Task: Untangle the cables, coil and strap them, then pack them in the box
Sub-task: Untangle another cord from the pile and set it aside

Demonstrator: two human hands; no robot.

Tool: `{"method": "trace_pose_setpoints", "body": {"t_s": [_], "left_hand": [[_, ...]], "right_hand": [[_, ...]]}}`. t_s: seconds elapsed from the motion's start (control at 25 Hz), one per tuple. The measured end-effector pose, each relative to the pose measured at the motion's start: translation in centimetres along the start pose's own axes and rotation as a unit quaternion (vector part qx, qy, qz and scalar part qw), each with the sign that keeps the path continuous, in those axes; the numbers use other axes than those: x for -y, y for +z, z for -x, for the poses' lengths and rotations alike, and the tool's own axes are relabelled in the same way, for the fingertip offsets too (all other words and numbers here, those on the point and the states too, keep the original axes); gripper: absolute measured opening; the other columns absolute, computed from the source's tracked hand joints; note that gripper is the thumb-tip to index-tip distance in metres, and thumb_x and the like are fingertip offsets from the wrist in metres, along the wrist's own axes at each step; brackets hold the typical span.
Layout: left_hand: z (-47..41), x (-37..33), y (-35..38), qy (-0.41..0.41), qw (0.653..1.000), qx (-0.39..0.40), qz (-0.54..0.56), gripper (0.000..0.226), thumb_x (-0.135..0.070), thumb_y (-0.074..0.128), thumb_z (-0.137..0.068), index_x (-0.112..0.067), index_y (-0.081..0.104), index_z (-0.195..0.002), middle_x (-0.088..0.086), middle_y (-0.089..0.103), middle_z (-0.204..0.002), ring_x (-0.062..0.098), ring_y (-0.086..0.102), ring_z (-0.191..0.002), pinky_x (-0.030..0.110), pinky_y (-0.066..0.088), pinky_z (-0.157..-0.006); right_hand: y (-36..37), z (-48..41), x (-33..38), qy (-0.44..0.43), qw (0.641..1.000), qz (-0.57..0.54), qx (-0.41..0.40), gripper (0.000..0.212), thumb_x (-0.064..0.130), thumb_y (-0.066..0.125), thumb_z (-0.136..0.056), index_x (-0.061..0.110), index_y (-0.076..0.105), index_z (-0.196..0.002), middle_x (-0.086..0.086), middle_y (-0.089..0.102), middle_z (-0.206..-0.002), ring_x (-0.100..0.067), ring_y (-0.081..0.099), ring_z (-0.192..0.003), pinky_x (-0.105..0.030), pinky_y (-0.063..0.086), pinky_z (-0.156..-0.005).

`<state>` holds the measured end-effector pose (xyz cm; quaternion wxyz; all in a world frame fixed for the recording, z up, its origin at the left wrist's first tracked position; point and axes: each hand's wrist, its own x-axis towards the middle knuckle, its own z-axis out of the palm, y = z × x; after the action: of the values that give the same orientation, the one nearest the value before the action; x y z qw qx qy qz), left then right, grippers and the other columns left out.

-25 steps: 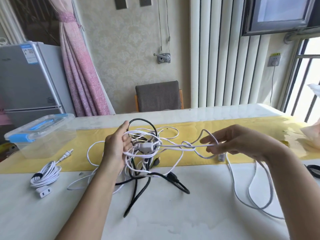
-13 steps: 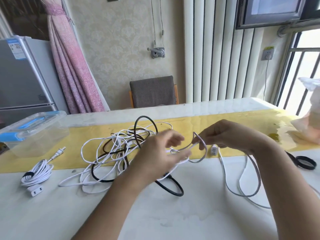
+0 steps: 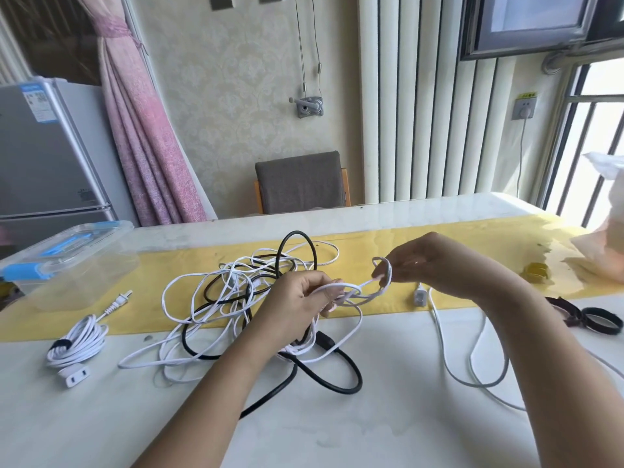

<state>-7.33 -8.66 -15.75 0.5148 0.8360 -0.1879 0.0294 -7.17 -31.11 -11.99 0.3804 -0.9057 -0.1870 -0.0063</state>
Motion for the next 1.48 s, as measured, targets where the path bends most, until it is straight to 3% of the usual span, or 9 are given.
{"method": "trace_pose_setpoints", "body": {"t_s": [0.28, 0.48, 0.68, 0.84, 0.92, 1.04, 1.16, 1.32, 1.48], "left_hand": [[0.0, 0.0, 0.8, -0.061, 0.998, -0.025, -0.016, 0.034, -0.029, 0.068, -0.087, -0.005, 0.06, -0.063, -0.003, 0.057, -0.046, 0.011, 0.054, -0.044, 0.013, 0.039, -0.048], [-0.3, 0.3, 0.9, -0.12, 0.992, -0.036, -0.036, 0.039, -0.027, 0.047, -0.1, 0.0, 0.061, -0.076, -0.002, 0.053, -0.043, 0.016, 0.056, -0.04, 0.016, 0.04, -0.048], [-0.8, 0.0, 0.8, -0.222, 0.929, -0.022, 0.296, 0.015, -0.012, 0.052, -0.096, -0.005, 0.062, -0.09, 0.006, 0.06, -0.056, 0.019, 0.056, -0.046, 0.028, 0.048, -0.057], [-1.0, -0.5, 0.5, -0.248, 0.87, -0.01, 0.425, 0.016, -0.005, 0.063, -0.079, -0.006, 0.073, -0.066, 0.007, 0.06, -0.062, 0.016, 0.052, -0.051, 0.022, 0.052, -0.05], [-1.0, -0.4, 0.7, -0.245, 0.87, -0.014, 0.427, 0.024, -0.005, 0.063, -0.08, -0.008, 0.073, -0.058, 0.009, 0.061, -0.065, 0.015, 0.054, -0.049, 0.021, 0.053, -0.05], [-1.1, 0.3, 0.4, -0.237, 0.858, 0.001, 0.455, 0.008, -0.009, 0.067, -0.077, -0.005, 0.073, -0.08, 0.013, 0.064, -0.079, 0.018, 0.059, -0.056, 0.024, 0.055, -0.057], [-1.0, 1.1, 0.0, -0.181, 0.886, 0.08, 0.419, 0.046, 0.006, 0.068, -0.065, -0.002, 0.069, -0.111, 0.019, 0.062, -0.111, 0.03, 0.061, -0.095, 0.032, 0.047, -0.094], [-0.3, 0.4, 0.7, -0.123, 0.96, 0.081, 0.237, 0.072, 0.018, 0.063, -0.075, -0.033, 0.059, -0.126, 0.002, 0.063, -0.117, 0.006, 0.063, -0.084, 0.022, 0.045, -0.075], [0.1, 0.2, 0.6, -0.074, 0.994, 0.07, 0.03, 0.091, 0.005, 0.072, -0.075, -0.049, 0.037, -0.14, -0.021, 0.052, -0.109, -0.001, 0.06, -0.084, 0.022, 0.048, -0.083]], "right_hand": [[2.4, -0.7, 1.5, -0.026, 0.998, 0.037, 0.048, 0.015, 0.016, 0.062, -0.09, 0.023, 0.075, -0.088, 0.012, 0.072, -0.08, 0.007, 0.06, -0.067, -0.003, 0.039, -0.057], [4.1, -1.3, 2.2, -0.043, 0.999, -0.017, 0.014, 0.011, 0.025, 0.069, -0.084, 0.033, 0.076, -0.082, 0.001, 0.072, -0.082, -0.016, 0.065, -0.078, -0.034, 0.052, -0.076], [4.6, -1.5, 2.5, -0.055, 0.998, -0.043, -0.01, 0.023, 0.033, 0.07, -0.084, 0.01, 0.075, -0.084, -0.015, 0.056, -0.067, -0.008, 0.038, -0.06, -0.033, 0.038, -0.057], [5.0, -1.6, 2.9, -0.057, 0.995, -0.077, -0.018, 0.016, 0.032, 0.073, -0.08, 0.017, 0.077, -0.084, -0.015, 0.071, -0.088, -0.031, 0.056, -0.072, -0.045, 0.051, -0.078], [5.3, -1.8, 2.9, -0.061, 0.995, -0.069, -0.04, 0.015, 0.032, 0.07, -0.083, 0.018, 0.077, -0.082, -0.002, 0.072, -0.076, -0.024, 0.053, -0.065, -0.037, 0.046, -0.062], [5.3, -1.9, 2.7, -0.045, 0.996, -0.043, -0.07, 0.015, 0.026, 0.067, -0.087, 0.022, 0.074, -0.075, 0.014, 0.06, -0.053, 0.0, 0.048, -0.049, -0.013, 0.035, -0.051], [4.5, -1.9, 1.7, 0.006, 0.997, -0.025, -0.075, 0.025, 0.04, 0.072, -0.081, 0.02, 0.073, -0.065, 0.012, 0.047, -0.041, -0.005, 0.034, -0.043, -0.015, 0.025, -0.045], [4.4, -1.6, 1.6, 0.036, 0.997, -0.048, -0.04, 0.01, 0.037, 0.083, -0.068, 0.034, 0.074, -0.067, 0.005, 0.024, -0.047, -0.012, 0.02, -0.051, -0.025, 0.017, -0.047], [5.1, -1.5, 2.3, 0.019, 0.999, 0.032, -0.022, 0.025, 0.038, 0.084, -0.066, 0.026, 0.073, -0.084, 0.004, 0.019, -0.051, -0.013, 0.018, -0.05, -0.023, 0.015, -0.044]]}}
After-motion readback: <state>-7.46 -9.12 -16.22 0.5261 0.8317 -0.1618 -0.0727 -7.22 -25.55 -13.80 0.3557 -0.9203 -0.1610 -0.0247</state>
